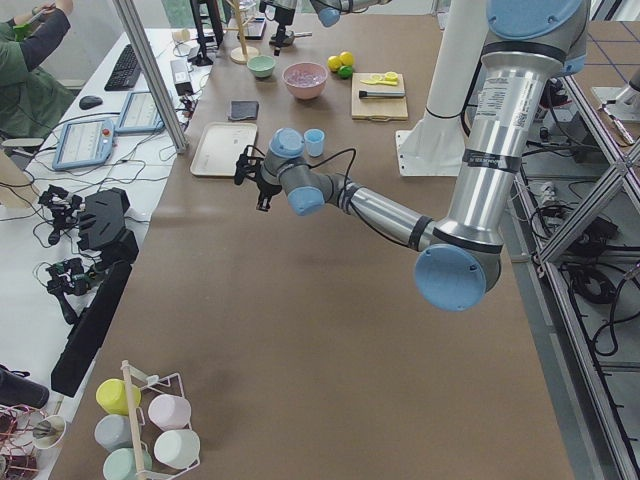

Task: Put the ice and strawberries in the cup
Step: 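Lower the left gripper onto the red strawberry and grasp it, then carry the strawberry with the left gripper over the light-blue cup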

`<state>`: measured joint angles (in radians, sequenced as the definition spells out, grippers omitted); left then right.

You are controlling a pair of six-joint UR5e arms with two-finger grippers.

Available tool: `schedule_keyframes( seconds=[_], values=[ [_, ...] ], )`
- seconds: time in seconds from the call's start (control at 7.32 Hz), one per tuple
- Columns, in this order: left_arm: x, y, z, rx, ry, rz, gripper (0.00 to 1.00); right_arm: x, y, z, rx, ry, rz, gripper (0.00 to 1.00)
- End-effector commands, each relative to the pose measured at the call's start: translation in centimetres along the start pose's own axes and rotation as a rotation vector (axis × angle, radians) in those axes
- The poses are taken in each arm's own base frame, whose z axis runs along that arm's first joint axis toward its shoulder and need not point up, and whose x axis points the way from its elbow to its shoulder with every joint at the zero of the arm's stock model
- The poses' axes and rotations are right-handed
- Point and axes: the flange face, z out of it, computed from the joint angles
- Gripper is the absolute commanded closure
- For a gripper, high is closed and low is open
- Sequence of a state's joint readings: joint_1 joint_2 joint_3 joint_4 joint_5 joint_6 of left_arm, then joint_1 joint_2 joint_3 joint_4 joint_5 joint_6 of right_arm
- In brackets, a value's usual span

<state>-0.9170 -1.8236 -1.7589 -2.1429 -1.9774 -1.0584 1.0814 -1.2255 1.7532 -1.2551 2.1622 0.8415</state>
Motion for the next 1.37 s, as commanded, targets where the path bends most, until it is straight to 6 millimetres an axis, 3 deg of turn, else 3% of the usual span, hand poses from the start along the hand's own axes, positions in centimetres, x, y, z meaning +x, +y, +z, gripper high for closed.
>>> schedule_keyframes(
  seconds=[0.0, 0.14, 0.27, 0.68, 1.09, 1.23],
  values=[
    [9.3, 1.9, -0.7, -0.007, -0.037, -0.029, 1.0, 5.3, 0.1, -1.3, -0.02, 0.015, -0.031, 0.01],
    [13.0, 3.0, -0.4, -0.005, -0.038, -0.05, 1.0, 6.9, 0.2, -1.2, -0.026, 0.029, -0.031, 0.01],
    [16.0, 5.3, 0.9, -0.007, -0.042, -0.052, 1.0, 8.0, 0.5, -1.2, -0.03, 0.038, -0.034, 0.01],
    [25.6, 11.8, 2.1, -0.01, -0.012, -0.077, 1.0, 8.4, 0.5, -1.3, -0.03, 0.039, -0.035, 0.01],
    [31.0, 13.6, 2.0, -0.026, 0.001, -0.079, 1.0, 8.6, 0.4, -1.4, -0.03, 0.041, -0.031, 0.01],
    [32.6, 13.2, 3.1, -0.028, -0.006, -0.078, 1.0, 8.8, 0.4, -1.3, -0.03, 0.043, -0.029, 0.01]
  ],
)
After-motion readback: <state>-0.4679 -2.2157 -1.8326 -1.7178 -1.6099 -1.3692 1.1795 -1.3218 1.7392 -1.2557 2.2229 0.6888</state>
